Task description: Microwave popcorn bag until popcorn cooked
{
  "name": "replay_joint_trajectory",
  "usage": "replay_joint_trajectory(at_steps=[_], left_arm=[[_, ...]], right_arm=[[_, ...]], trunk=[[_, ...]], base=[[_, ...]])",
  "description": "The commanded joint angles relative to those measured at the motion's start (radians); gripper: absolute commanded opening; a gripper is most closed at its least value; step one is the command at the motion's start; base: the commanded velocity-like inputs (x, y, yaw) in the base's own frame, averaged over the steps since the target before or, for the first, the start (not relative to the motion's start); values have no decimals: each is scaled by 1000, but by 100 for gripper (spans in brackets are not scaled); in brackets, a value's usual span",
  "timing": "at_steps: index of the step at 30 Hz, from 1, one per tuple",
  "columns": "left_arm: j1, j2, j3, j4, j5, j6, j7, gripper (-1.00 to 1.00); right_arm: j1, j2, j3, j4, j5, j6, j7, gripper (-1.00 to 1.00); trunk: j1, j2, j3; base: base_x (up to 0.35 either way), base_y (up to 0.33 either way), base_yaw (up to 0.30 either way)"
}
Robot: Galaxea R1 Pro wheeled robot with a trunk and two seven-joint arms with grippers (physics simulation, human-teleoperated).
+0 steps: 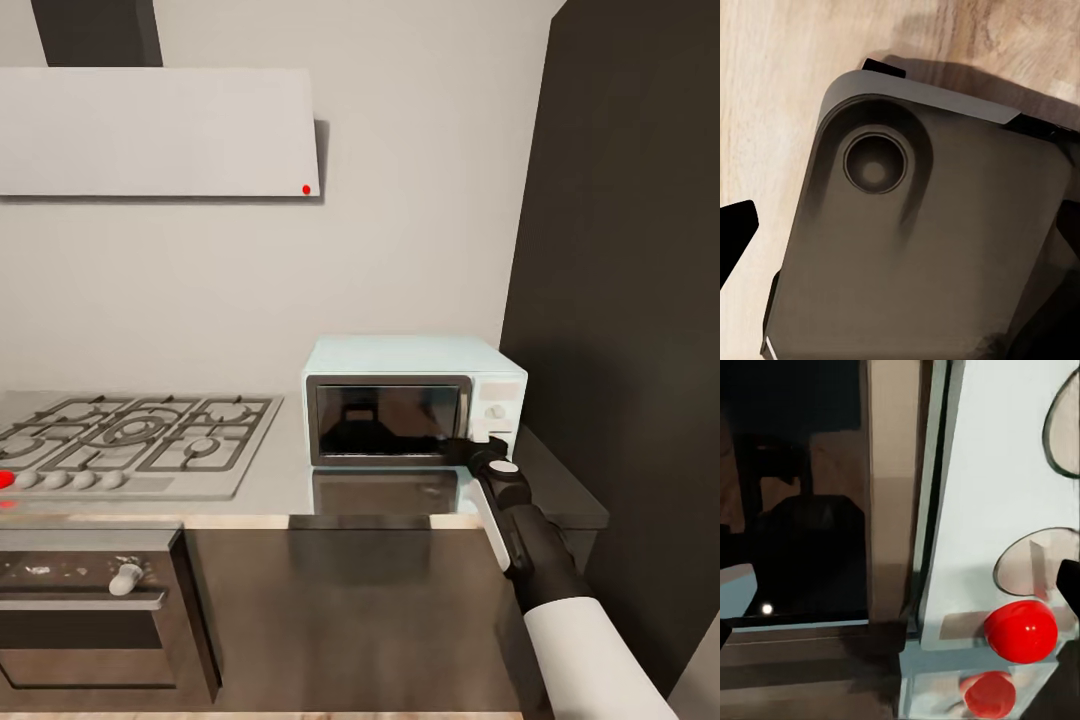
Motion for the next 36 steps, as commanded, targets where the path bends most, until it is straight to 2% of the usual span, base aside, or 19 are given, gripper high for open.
replay_joint_trajectory(at_steps=[1, 36], left_arm=[[0, 0, 0, 0, 5, -2, 0, 100], [0, 0, 0, 0, 11, -2, 0, 100]], right_arm=[[0, -1, 1, -1, 1, 4, -5, 100], [-1, 1, 8, 0, -1, -13, -6, 100]], trunk=[[0, -1, -1], [0, -1, -1]], base=[[0, 0, 0], [21, 1, 0]])
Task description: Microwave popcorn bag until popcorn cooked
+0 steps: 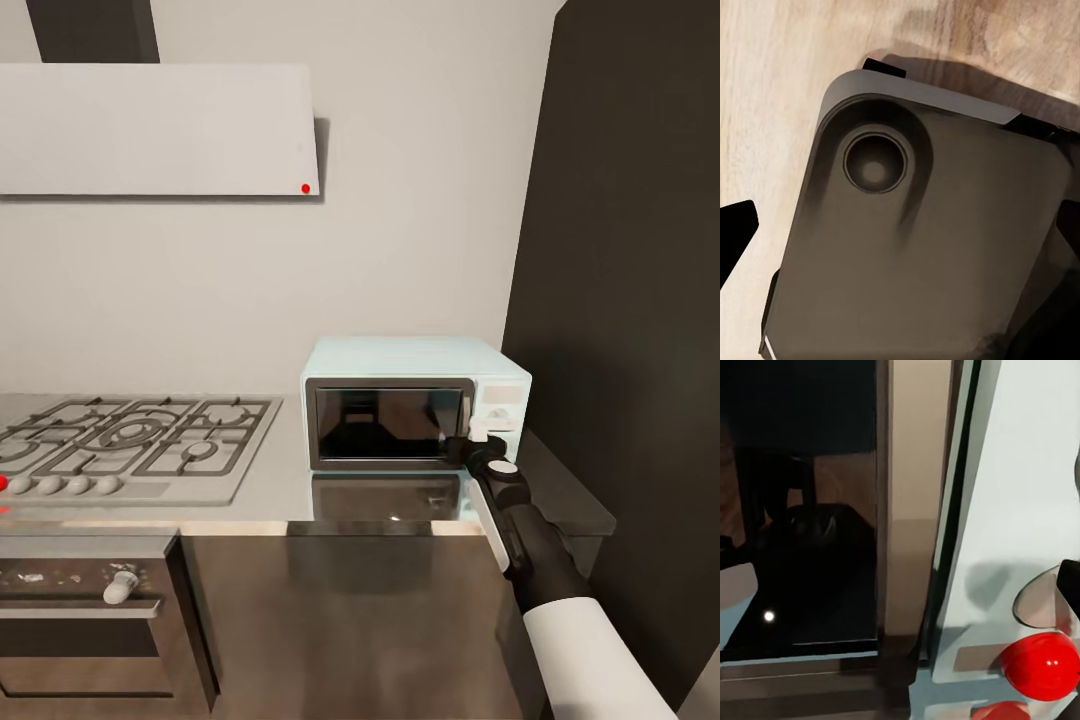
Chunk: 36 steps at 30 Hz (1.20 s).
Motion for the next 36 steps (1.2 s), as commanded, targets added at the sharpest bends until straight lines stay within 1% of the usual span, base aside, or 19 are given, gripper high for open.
replay_joint_trajectory(at_steps=[1, 10, 18, 19, 20, 28, 33, 36], left_arm=[[0, 0, 0, 0, 5, -3, 0, 100], [0, 0, 0, 0, 5, -2, 0, 100], [0, 0, 1, 0, 5, -2, 0, 100], [0, 1, 5, -3, 6, -3, 2, 100], [0, 1, 5, -3, 5, -3, 2, 100], [0, 2, 1, -3, 3, -3, 2, 100], [0, 1, 0, -3, 3, -3, 2, 100], [0, 1, 0, -3, 3, -3, 2, 100]], right_arm=[[-1, 0, 2, -1, 1, 6, -5, -100], [-1, -1, 0, 1, -4, 2, -5, -100], [0, -2, 1, 1, 2, -3, -5, -100], [-1, 2, 2, -5, 30, -4, -14, -100], [0, 2, 6, -3, 41, -5, -19, -100], [0, 4, 8, -4, 57, -5, -21, -100], [0, 4, 7, -4, 59, -5, -22, -100], [0, 4, 7, -4, 36, -5, -22, -100]], trunk=[[0, -1, -1], [0, -1, -1], [0, -1, -1], [0, -1, -1], [0, -1, -1], [0, -1, -1], [0, -1, -1], [0, -1, -1]], base=[[0, 0, 0], [0, 0, 0], [0, 0, 0], [0, 0, 0], [0, 0, 0], [-11, 0, 0], [-244, 0, 0], [-292, 0, 0]])
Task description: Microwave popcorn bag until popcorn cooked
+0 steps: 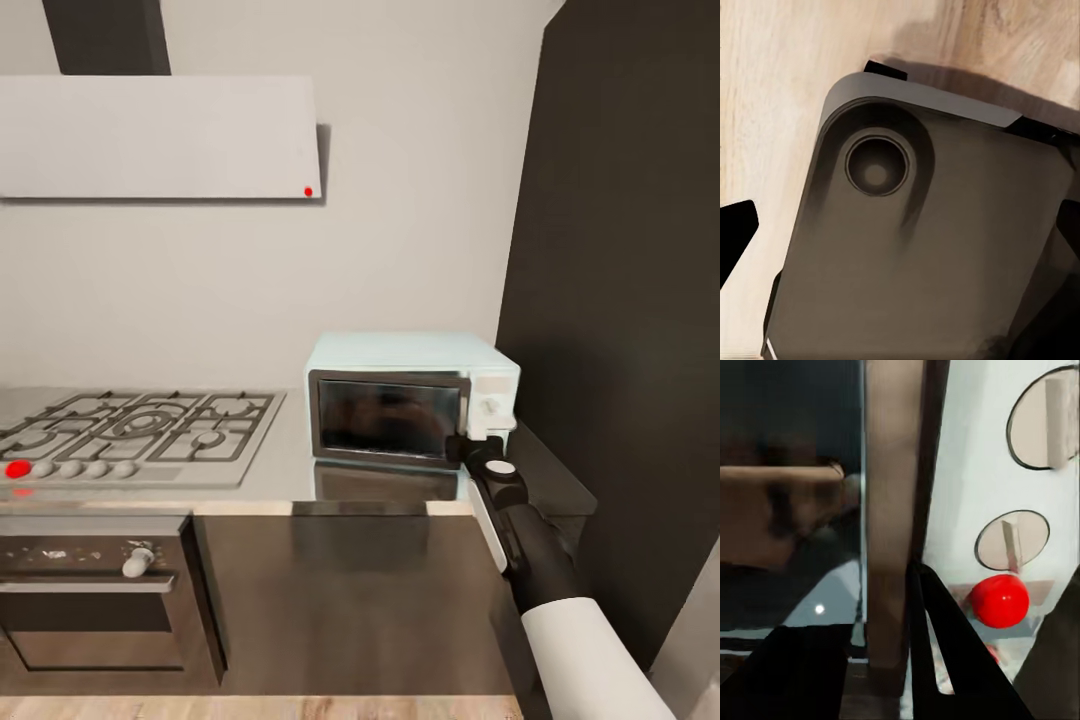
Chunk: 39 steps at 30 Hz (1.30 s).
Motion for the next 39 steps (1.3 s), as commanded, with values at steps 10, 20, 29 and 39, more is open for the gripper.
replay_joint_trajectory(at_steps=[10, 20, 29, 39], left_arm=[[0, 0, -1, -1, 5, -2, 0, 100], [0, 0, 5, -1, 4, -2, 0, 100], [0, 1, -1, -1, 3, -2, 0, 100], [0, 1, -1, -1, 3, -2, 0, 100]], right_arm=[[-1, -1, -2, -1, 43, -8, -9, -100], [-1, 0, 106, -1, 20, -5, -11, -100], [-1, 2, 121, -7, -12, 5, -43, -100], [-1, 1, 122, -11, -5, 8, -42, 100]], trunk=[[-1, -1, -1], [0, -1, -1], [0, -1, -1], [0, -1, -1]], base=[[-256, 0, 0], [-189, 0, 0], [0, 0, 0], [0, 0, 0]])
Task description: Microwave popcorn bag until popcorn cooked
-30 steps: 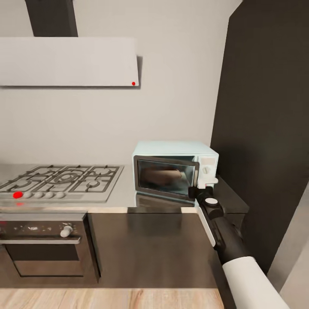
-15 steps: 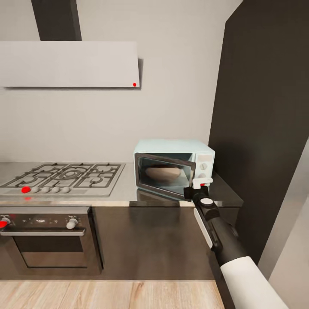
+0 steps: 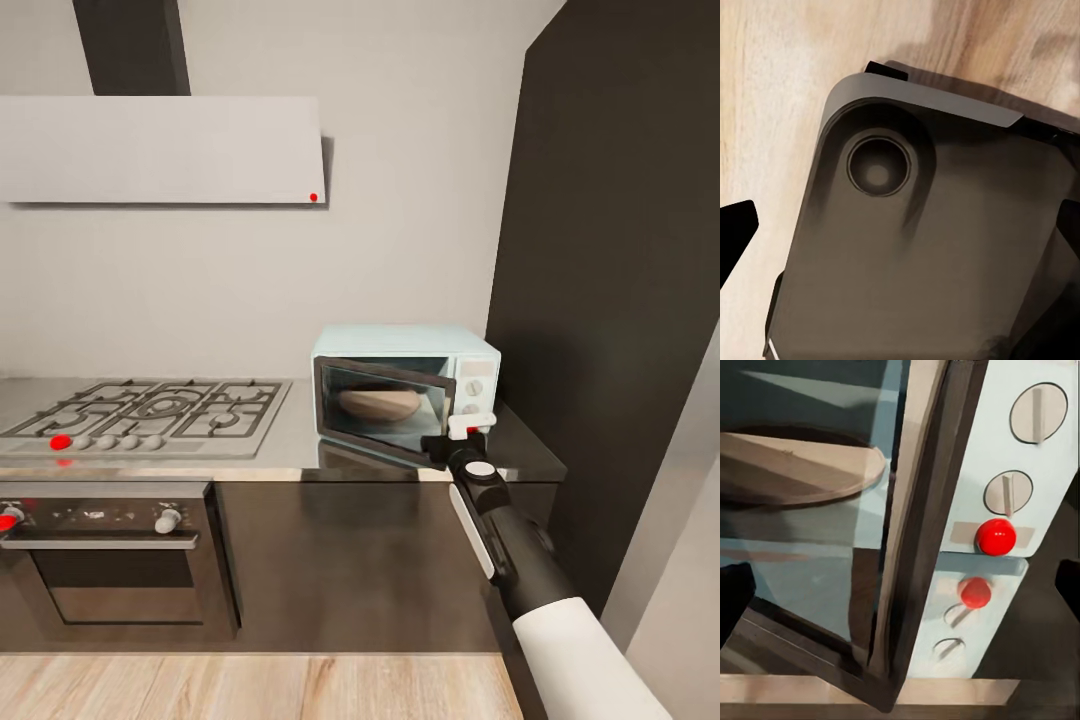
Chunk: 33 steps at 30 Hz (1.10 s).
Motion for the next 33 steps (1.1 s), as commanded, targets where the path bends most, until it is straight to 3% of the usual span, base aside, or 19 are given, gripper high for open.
replay_joint_trajectory(at_steps=[1, 3, 4, 6, 11, 15, 16, 18, 20, 22, 24, 33], left_arm=[[0, 0, 0, 0, 4, -2, 0, 100], [0, 0, 0, 0, 4, -2, 0, 100], [0, 0, -1, 0, 4, -2, 0, 100], [0, -1, -3, 0, 4, -2, 0, 100], [0, 0, -4, 0, 4, -2, 0, 100], [0, 0, -2, 0, 4, -2, 0, 100], [0, 0, -2, 0, 4, -2, 0, 100], [0, 0, -1, 0, 4, -2, 0, 100], [0, 0, -1, 0, 4, -2, 0, 100], [0, 0, -1, 0, 4, -2, 0, 100], [0, 0, -1, 0, 4, -2, 0, 100], [0, 0, -9, 0, -2, -1, -2, 100]], right_arm=[[-1, -1, 2, -2, 8, 10, -2, 100], [-1, -1, 2, -4, 19, 13, 0, 100], [-1, -3, 1, -11, 50, 15, 1, 100], [12, -11, 2, -36, 43, 19, 4, 100], [127, -31, 1, -134, 50, 48, 26, 100], [149, -124, -1, -138, 26, 52, 96, 100], [150, -133, -4, -135, 18, 52, 117, 100], [151, -161, -37, -117, 6, 46, 149, 100], [150, -179, -104, -100, 2, 42, 160, 100], [150, -181, -147, -99, 3, 39, 159, 100], [150, -179, -165, -100, 3, 38, 155, 100], [150, -174, -194, -83, 0, 29, 150, 100]], trunk=[[0, -1, -1], [0, -1, -1], [0, -1, -1], [0, -1, -1], [0, -1, -1], [0, -1, -1], [0, -1, -1], [0, -1, -1], [0, -1, -1], [0, -1, -1], [0, -1, -1], [0, -1, -1]], base=[[0, 0, 0], [0, 0, 0], [0, 0, 0], [0, 0, 0], [0, 0, 0], [0, 0, 0], [0, 0, 0], [0, 0, 0], [0, 0, 0], [0, 0, 0], [0, 0, 0], [76, 0, 0]])
